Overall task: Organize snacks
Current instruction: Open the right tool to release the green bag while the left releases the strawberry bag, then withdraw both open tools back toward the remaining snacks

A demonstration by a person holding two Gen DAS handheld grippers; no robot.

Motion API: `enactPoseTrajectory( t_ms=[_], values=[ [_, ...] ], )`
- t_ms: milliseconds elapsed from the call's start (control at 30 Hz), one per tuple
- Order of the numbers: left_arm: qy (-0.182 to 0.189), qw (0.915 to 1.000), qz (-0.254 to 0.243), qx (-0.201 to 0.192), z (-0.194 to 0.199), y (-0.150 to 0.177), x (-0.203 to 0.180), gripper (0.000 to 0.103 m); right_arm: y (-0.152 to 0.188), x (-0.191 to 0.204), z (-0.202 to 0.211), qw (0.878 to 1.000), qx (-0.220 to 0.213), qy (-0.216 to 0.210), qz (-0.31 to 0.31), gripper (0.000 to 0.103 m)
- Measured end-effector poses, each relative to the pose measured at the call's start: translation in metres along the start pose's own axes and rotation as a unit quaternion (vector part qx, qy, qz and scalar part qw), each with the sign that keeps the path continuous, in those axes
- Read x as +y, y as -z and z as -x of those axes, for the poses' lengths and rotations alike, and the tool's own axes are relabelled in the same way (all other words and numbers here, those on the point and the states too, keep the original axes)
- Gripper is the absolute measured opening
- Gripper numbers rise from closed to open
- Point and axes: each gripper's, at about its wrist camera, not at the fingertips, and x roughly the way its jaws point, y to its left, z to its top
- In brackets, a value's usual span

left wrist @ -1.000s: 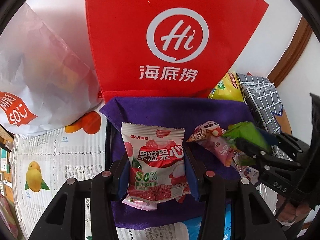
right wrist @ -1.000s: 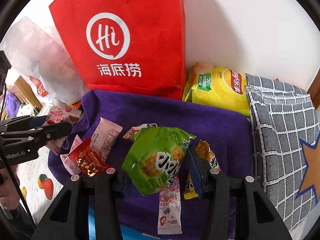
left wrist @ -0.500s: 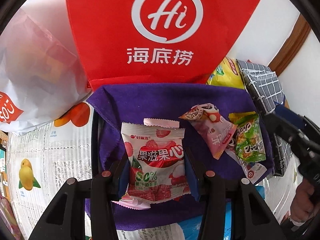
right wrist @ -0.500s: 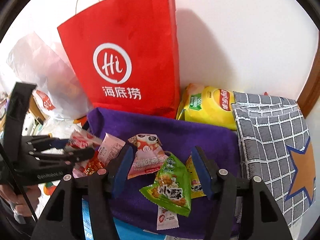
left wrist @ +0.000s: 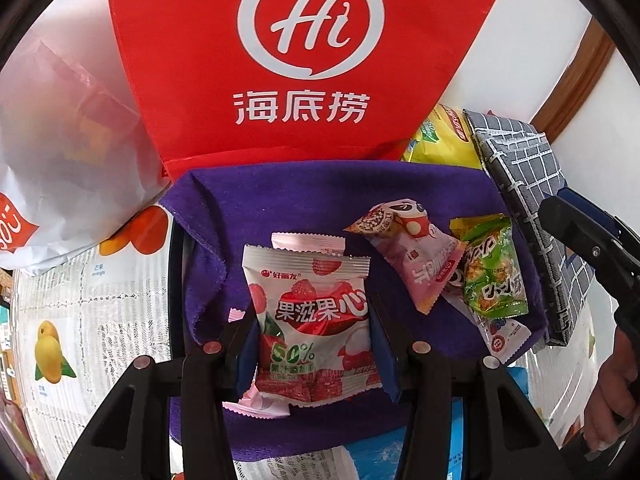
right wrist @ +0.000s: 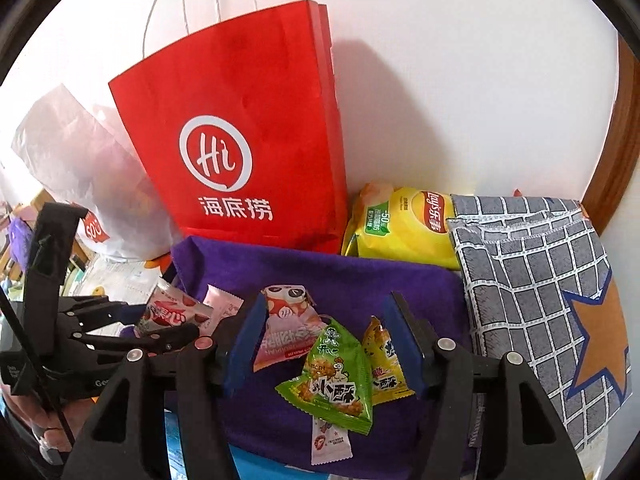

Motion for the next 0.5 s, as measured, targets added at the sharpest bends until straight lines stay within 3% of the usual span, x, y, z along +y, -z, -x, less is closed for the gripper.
enactPoseTrajectory(
  t_ms=[167,267,500],
  values=[
    [0.016,0.9998,-0.004,-0.007,0.005,-0.001,-0.005,0.048,-0.001,0.004,0.002,1.0,0.006,0.008,0.012,0.061],
    [0.033,0.9993,-0.001,-0.019,0.014,-0.002,-0.004,0.063,-0.001,0.007,0.004,1.0,0.008,0.006,0.013,0.061],
    [0.052,0.9979,-0.008,-0.038,0.039,-0.001,-0.006,0.066,-0.005,0.018,0.022,1.0,-0.009,0.02,0.021,0.062]
  ],
)
